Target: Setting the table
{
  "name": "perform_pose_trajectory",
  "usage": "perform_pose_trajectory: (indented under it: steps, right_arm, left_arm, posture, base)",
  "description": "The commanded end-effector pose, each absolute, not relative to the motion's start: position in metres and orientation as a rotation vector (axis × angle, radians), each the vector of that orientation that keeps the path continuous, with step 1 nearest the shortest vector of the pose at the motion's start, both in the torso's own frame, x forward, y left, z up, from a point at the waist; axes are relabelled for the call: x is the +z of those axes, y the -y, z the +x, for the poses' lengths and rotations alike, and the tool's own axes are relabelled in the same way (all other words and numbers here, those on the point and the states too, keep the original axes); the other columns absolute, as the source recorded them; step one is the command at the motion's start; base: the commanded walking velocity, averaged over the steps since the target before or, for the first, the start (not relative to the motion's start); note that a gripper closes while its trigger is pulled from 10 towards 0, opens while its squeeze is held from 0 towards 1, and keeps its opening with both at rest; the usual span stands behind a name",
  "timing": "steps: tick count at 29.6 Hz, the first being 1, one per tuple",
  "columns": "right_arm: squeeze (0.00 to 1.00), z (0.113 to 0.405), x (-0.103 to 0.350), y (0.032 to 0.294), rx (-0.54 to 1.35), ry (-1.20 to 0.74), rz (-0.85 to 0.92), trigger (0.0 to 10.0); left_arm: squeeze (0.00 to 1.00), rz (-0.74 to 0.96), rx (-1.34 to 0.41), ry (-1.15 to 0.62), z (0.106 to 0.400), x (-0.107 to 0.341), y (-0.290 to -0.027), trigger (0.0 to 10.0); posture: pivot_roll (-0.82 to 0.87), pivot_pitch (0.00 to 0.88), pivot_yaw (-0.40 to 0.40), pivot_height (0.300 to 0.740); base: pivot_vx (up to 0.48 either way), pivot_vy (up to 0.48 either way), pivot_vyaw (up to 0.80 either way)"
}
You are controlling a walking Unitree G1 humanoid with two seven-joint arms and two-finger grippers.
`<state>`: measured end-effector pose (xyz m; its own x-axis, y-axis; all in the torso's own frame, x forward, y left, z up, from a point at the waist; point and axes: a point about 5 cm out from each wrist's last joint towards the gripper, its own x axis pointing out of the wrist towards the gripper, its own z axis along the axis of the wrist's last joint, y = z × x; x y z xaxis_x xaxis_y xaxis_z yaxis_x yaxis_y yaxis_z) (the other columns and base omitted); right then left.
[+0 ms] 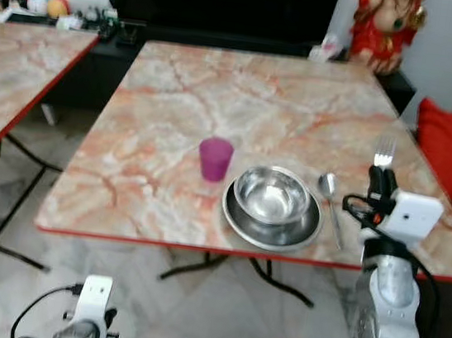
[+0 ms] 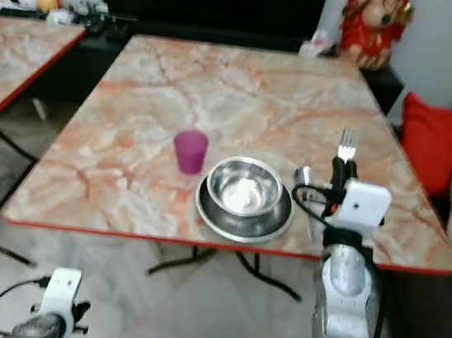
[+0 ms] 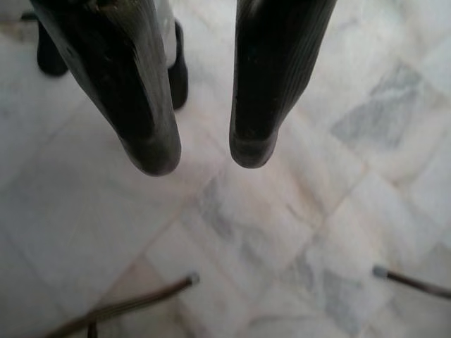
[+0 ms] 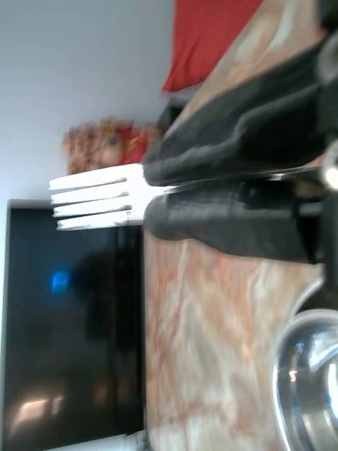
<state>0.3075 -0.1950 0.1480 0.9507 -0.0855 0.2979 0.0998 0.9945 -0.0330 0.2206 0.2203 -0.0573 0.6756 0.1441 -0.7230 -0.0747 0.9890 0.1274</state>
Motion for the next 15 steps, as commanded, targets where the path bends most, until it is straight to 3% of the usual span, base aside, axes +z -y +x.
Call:
perform_pose_trajectory:
  steps: [1, 4, 15]
  right_arm:
    - [0.0, 0.3074, 0.1501, 0.201, -0.113, 0.303, -0.054, 10.0]
    - [0.0, 0.3079, 0.1498, 0.2007, -0.113, 0.301, -0.051, 10.0]
    - [0.0, 0.3079, 0.1493, 0.2, -0.114, 0.296, -0.051, 10.0]
  left_arm:
    - [0.0, 0.09, 0.124, -0.825, 0.2205, -0.0578, -0.2192, 10.0]
    - [0.0, 0.09, 0.125, -0.824, 0.2207, -0.0577, -0.219, 10.0]
    - [0.0, 0.075, 0.138, -0.817, 0.2211, -0.057, -0.2204, 10.0]
  posture:
    - [0.04, 0.0, 0.004, 0.74]
    - [0.05, 0.0, 0.004, 0.74]
    - [0.05, 0.0, 0.006, 0.74]
  base:
    - [0.0, -0.345, 0.0]
    - [0.0, -0.29, 0.0]
    - [0.0, 0.0, 0.0]
